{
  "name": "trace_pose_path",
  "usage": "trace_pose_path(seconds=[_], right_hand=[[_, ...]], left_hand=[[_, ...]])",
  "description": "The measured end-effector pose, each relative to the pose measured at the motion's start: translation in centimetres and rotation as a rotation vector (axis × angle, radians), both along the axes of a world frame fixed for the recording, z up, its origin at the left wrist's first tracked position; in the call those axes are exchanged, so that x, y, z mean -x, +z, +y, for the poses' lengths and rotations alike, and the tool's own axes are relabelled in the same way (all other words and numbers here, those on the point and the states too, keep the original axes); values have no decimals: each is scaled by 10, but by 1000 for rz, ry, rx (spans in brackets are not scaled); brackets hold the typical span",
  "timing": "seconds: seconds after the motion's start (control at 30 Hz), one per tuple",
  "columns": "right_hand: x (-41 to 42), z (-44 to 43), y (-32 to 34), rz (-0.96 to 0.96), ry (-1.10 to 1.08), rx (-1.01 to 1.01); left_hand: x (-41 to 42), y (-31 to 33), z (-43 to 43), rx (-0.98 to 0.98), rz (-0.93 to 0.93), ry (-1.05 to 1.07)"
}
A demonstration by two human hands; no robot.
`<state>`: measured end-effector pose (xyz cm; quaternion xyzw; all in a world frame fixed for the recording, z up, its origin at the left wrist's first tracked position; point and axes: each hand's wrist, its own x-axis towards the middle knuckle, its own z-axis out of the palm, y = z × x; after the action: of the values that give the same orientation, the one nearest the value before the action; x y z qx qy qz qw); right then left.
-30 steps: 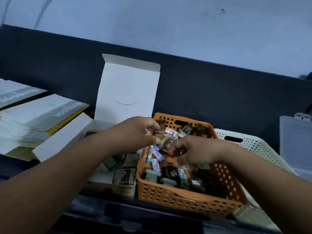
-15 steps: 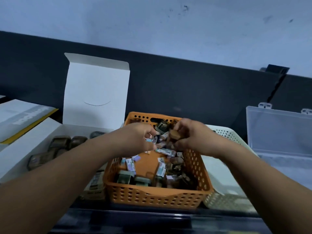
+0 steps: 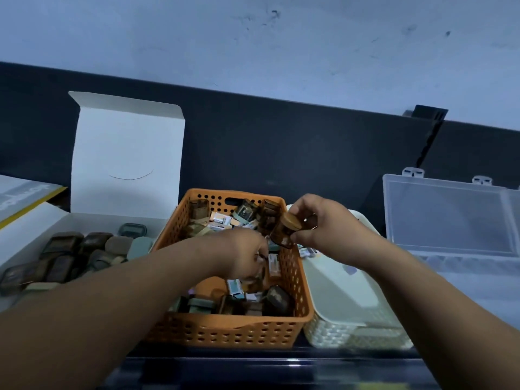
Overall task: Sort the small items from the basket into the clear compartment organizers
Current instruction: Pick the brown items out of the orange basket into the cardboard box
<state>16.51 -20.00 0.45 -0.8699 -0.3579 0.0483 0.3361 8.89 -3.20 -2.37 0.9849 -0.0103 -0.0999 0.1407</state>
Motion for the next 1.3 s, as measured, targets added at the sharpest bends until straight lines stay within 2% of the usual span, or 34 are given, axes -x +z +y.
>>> trace_pose_path(seconds=[0.17,0.27,0.43,0.53,0.63,0.73,0.9,1.03,1.17,1.3], right_hand=[[10,30,12,32,102,-35],[25,67,19,28,219,-31],[54,141,21,17,425,5],[69,180,13,-48,486,102],[75,206,2,-142,502,210],[75,221,-9,-208,481,293],[64,214,-11,-267,421,293],[47,174,4,-237,397,298],[32,116,18,-223,399,547],[33,72,25,-92,393,781]], left_hand=[[43,35,51,73,-264,225],[77,51,88,13,-379,367],[125,43,134,-170,-417,560],[144,28,147,-259,-400,608],[153,11,153,-312,-378,618],[157,-3,155,-265,-327,613],[154,-4,155,-170,-379,603],[142,1,145,-141,-391,549],[123,11,122,-70,-372,441],[99,22,91,19,-345,313]])
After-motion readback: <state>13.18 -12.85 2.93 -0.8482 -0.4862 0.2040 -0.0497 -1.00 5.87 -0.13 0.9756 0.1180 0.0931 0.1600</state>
